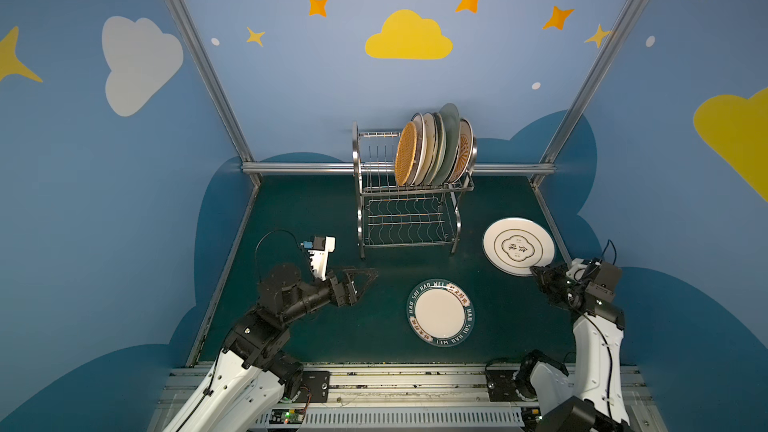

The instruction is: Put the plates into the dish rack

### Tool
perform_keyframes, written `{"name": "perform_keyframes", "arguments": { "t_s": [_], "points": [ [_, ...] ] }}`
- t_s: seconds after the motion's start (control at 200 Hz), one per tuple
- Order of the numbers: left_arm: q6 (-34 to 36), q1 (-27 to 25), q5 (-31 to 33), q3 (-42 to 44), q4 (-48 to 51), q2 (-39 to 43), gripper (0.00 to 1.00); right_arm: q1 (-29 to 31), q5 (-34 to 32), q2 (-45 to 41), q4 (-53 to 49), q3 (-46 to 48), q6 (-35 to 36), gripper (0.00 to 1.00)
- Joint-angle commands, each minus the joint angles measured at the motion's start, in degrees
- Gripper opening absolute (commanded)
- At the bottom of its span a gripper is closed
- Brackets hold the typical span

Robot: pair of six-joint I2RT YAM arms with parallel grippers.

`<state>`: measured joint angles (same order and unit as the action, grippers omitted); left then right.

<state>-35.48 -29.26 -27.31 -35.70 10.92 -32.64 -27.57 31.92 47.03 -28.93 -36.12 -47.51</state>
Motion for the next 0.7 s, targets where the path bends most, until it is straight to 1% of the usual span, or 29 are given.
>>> {"name": "perform_keyframes", "arguments": {
  "t_s": [0.0, 0.035, 0.095, 0.115, 0.22, 0.375, 0.426, 0.446, 0.506, 0.576, 0.636, 0.696],
  "points": [
    [-2.3, 0.0, 0.0, 1.0, -7.0, -1.5, 1.00, 1.2, 5.2, 0.7, -1.2, -1.4, -0.5, 0.00],
    [-3.0, -0.3, 0.0, 1.5, -8.9, -2.2, 1.00, 1.7, 6.2, 1.0, -0.8, -1.7, -1.5, 0.00],
    [-3.5, -1.2, 1.0, 2.2, -12.0, -3.2, 1.00, 3.4, 5.7, 0.7, -1.1, -2.0, -2.1, 0.00],
    [-3.5, -1.7, 1.7, 2.4, -12.9, -3.5, 1.00, 4.2, 5.4, 0.4, -1.4, -3.8, -2.1, 0.00],
    [-3.0, -4.5, 6.4, 3.1, -15.9, -5.0, 1.00, 8.8, 4.3, -0.5, -3.9, -6.8, -2.3, 0.00],
    [0.6, -9.8, 12.6, 2.4, -18.5, -8.4, 1.00, 15.2, 4.4, -1.0, -5.8, -8.8, -4.5, 0.00],
    [3.1, -12.3, 14.7, 1.9, -19.1, -9.7, 1.00, 17.2, 3.9, -1.3, -6.1, -8.8, -5.4, 0.00],
    [4.3, -13.5, 17.1, 1.6, -19.3, -10.2, 1.00, 17.9, 3.6, -1.5, -6.4, -8.9, -5.6, 0.00],
    [8.1, -16.6, 20.6, 0.5, -19.4, -12.1, 1.00, 20.6, 2.2, -1.5, -7.1, -9.1, -6.2, 0.00],
    [12.9, -19.7, 23.0, -0.7, -20.0, -14.9, 1.00, 24.2, 0.9, -1.4, -6.8, -9.2, -7.4, 0.00],
    [17.9, -22.3, 24.6, -1.5, -21.0, -17.4, 1.00, 27.6, -0.5, -0.9, -6.8, -9.5, -8.1, 0.00],
    [24.5, -25.1, 26.6, -1.9, -22.4, -19.9, 1.00, 31.0, -2.8, -0.1, -7.4, -10.3, -8.6, 0.00]
  ]
}}
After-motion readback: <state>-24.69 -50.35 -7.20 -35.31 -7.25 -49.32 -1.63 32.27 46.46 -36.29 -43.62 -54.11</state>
